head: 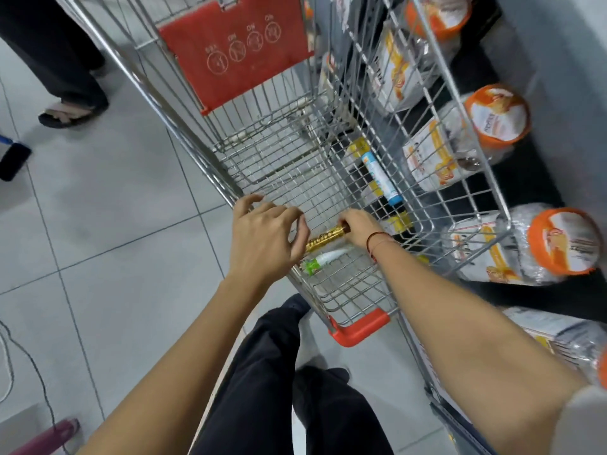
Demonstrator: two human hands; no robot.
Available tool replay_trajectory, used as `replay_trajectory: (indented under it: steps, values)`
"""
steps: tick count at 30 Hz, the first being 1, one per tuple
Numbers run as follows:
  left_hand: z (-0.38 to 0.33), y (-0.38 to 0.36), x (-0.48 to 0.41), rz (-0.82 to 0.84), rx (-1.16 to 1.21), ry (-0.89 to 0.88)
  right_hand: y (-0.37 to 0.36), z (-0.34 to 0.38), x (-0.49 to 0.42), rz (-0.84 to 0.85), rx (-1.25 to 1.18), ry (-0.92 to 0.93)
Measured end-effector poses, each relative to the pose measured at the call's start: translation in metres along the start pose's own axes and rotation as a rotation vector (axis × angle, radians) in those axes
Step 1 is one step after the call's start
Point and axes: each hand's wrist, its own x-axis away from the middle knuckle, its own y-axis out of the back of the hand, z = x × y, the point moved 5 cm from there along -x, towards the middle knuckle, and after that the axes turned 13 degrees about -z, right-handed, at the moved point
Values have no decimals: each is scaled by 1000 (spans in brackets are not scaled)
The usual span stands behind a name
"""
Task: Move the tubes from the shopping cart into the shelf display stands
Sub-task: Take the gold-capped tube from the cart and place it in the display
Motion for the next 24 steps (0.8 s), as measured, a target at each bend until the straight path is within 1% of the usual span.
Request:
replay_trajectory:
  steps: [4,7,12,16,20,24]
  values:
    - [-3,3,-1,45,-16,-5,30,8,28,-68,-135,-35]
    - [-3,4,-2,100,-30,-1,59,5,51,-189,-216,-87]
    - [-7,7,-5,179,-56,10,118,-19,101,-364,-301,-166]
    - [-24,-1,-13,229,18,48,168,-38,154,-494,-348,-229]
    - [-88,1,-34,197,171,-99,218,-49,225,-663,-352,-265]
    - [-182,14,-53,113,373,-338,260,-64,305,-792,-302,-314]
